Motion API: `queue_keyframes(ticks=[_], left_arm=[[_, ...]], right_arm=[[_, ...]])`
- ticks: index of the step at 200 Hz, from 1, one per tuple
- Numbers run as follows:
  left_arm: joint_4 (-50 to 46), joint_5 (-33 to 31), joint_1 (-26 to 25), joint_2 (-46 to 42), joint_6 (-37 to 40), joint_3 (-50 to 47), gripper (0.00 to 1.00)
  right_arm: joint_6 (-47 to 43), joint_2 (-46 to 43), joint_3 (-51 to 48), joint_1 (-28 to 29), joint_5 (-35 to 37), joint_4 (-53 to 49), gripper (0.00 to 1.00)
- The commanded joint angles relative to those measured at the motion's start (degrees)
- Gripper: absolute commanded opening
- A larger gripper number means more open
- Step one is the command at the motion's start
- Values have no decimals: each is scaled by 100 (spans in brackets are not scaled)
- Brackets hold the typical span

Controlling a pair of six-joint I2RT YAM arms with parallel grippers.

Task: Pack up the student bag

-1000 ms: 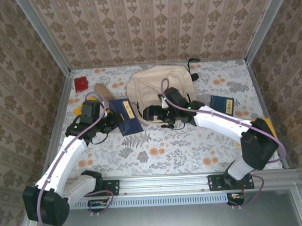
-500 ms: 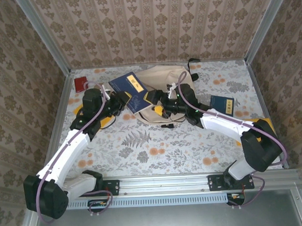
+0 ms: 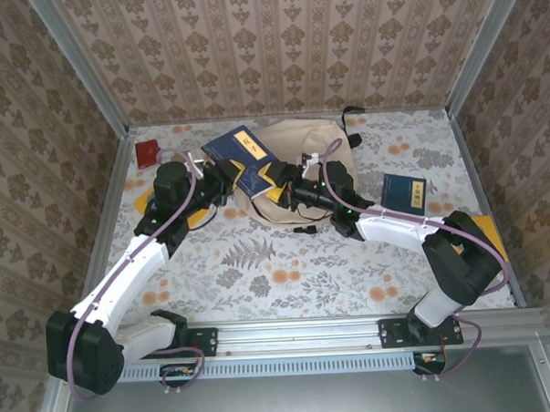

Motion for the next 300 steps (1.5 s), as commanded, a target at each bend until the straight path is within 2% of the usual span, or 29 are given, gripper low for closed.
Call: queue_keyframes(ticks=[1,23,42,74,100,114,154,201,214,228,256,271,300], left_arm=[[429,112,-18,-20,-159,19,2],[-75,146,-10,-1,167,140,14],[-657,82,21,25,633,256,33],[-1833,-123,26,228,1812,593,64],[-2513,-365,-109,589,2789,851,75],[-2837,-564,-185,847,3269,1056,76],[-3368,-940,-1107,2047,4423,1956,75],[-3892,-947,-2057,3903,6526,3642,67],[-4019,-853,-2109,4360,6826,4003,67],[-4194,-450,-2110,4780,7100,4385,65],[-4435,227,-2096,5422,7626,4981,63],[-4521,291,-2005,5769,7555,5307,61],[-4343,920,-1794,6194,7233,5557,60]], right_arm=[[244,1,-61,34,288,410,40],[-23,-143,-87,21,368,86,23],[-574,-370,-32,-16,458,-732,13],[-2011,-890,287,-93,962,-2957,9],[-2840,-1397,348,-279,1514,-4256,9],[-3198,-1664,335,-431,1792,-4879,8],[-3893,-2530,185,-1055,2368,-6389,8],[-4501,-3334,-94,-2357,2135,-7459,9],[-4618,-3432,-200,-2732,1887,-7546,9],[-4717,-3507,-298,-3066,1656,-7566,9],[-4790,-3518,-453,-3421,1382,-7534,9],[-4790,-3461,-545,-3495,1254,-7402,10],[-4773,-3253,-620,-3569,1061,-7174,10]])
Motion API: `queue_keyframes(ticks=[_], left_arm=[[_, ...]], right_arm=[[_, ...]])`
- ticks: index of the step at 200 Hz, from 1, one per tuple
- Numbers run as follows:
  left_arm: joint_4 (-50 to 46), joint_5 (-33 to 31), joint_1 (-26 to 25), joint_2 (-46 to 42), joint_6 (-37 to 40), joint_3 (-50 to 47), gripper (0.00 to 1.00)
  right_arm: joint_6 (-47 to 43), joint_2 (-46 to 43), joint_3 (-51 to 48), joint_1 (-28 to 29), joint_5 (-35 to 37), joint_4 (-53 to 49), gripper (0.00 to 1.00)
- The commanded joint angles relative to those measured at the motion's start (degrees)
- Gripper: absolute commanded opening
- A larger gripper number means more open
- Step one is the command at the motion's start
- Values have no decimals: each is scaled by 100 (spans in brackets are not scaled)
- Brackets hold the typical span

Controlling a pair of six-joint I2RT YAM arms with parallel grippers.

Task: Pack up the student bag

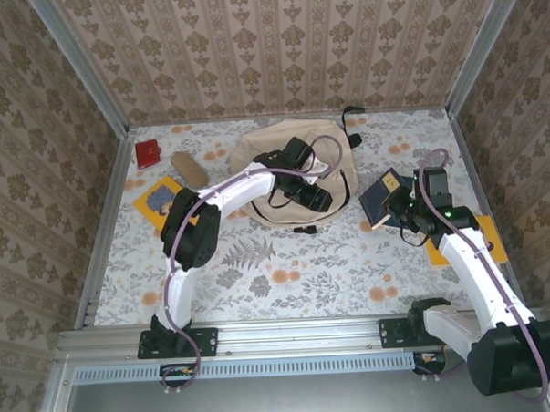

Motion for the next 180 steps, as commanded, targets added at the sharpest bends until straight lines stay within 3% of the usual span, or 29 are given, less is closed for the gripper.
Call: queue_keyframes(ticks=[1,39,92,116,180], left_arm=[[-92,720,217,208,62,253,60],[-27,901,168,388,-6,278,65],[-367,471,-1,661,142,462,64],[-604,134,-80,763,241,575,57],[-575,-66,-78,654,171,685,16]], right_arm=[[-113,114,-55,-52,-362,303,10],[-139,223,-39,-96,-447,401,10],[-106,233,-140,-132,-538,519,10],[-87,351,-144,-132,-638,587,10],[-116,355,-122,-132,-641,548,10]])
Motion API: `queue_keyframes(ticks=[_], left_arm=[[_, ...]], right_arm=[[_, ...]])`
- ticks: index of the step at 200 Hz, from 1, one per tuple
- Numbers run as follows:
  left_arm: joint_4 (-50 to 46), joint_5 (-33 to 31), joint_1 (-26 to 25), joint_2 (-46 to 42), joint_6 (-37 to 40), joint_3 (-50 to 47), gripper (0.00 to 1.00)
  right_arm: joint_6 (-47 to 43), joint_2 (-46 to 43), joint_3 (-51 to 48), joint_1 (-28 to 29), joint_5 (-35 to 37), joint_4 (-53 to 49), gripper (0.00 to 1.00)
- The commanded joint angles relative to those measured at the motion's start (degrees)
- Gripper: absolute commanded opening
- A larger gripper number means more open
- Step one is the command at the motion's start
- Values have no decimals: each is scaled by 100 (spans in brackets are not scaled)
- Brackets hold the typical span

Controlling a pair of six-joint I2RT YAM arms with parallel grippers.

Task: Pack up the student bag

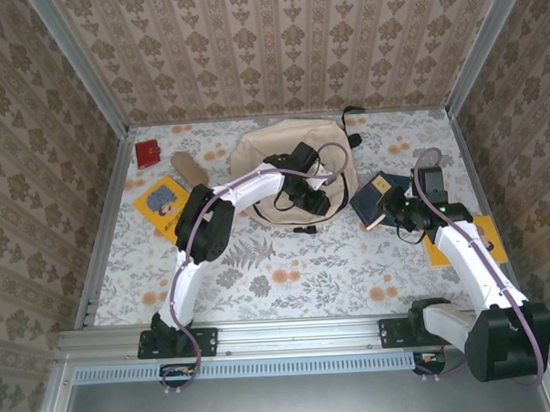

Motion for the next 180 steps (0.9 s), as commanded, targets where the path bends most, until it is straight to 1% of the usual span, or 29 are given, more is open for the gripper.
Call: queue_keyframes(ticks=[1,33,58,114,134,147,168,180], left_arm=[[-223,-188,10,-7,39,223,15],[-180,-227,71,-258,-12,212,11],[-164,-317,108,-530,-5,165,7],[-162,-434,231,-956,30,72,9],[-156,-436,267,-976,22,74,4],[-157,-485,274,-1001,-20,96,0],[-9,-553,275,-1163,-141,121,0],[246,-628,266,-1355,-238,57,0]], right_arm=[[-77,-50,-6,-27,-96,176,10],[-89,-161,-26,-27,-70,82,10],[-119,-271,-17,-27,-61,-28,10],[-130,-489,-26,-23,-85,-161,11],[-120,-507,-17,-27,-121,-161,11],[-126,-545,-4,-23,-185,-146,11],[-141,-686,18,-27,-431,-40,10],[-146,-843,26,-27,-599,58,10]])
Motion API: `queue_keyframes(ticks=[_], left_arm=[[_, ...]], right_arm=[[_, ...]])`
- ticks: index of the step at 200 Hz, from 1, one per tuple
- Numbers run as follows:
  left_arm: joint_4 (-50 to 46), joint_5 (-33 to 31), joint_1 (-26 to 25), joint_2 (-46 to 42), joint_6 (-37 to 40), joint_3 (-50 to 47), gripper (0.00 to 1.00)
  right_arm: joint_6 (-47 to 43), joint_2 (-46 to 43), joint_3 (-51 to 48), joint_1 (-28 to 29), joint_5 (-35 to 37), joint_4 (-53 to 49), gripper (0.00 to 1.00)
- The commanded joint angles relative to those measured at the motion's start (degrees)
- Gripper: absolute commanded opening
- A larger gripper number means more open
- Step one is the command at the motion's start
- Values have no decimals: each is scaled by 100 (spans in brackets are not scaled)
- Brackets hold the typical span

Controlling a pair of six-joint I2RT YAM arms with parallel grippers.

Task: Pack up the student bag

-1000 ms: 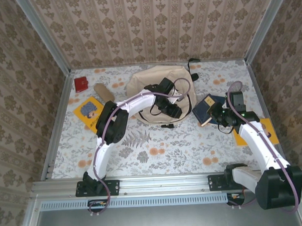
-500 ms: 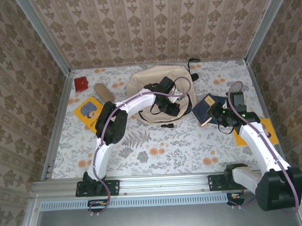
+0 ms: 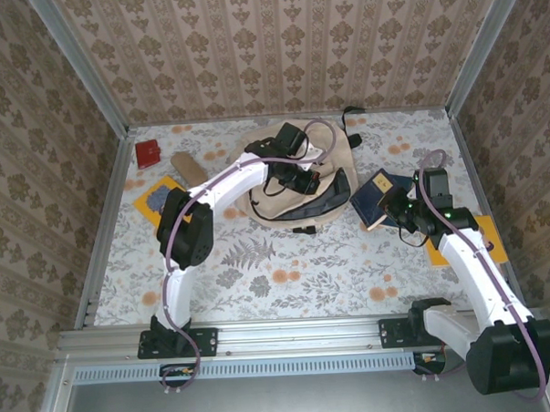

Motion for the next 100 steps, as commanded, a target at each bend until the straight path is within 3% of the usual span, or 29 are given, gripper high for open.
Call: queue_keyframes(ticks=[1,49,100], left_arm=[[310,-154,-3,-535,-194,-7,0],[1091,-689,-129,-1132,-361,62,0],[1337,-1243,-319,-1012,-328,549,0]], right_arm=[[-144,-392,33,-25,-461,220,10],[-170,-901,261,-16,-471,117,10],[26,-1117,210,115,-930,428,11]])
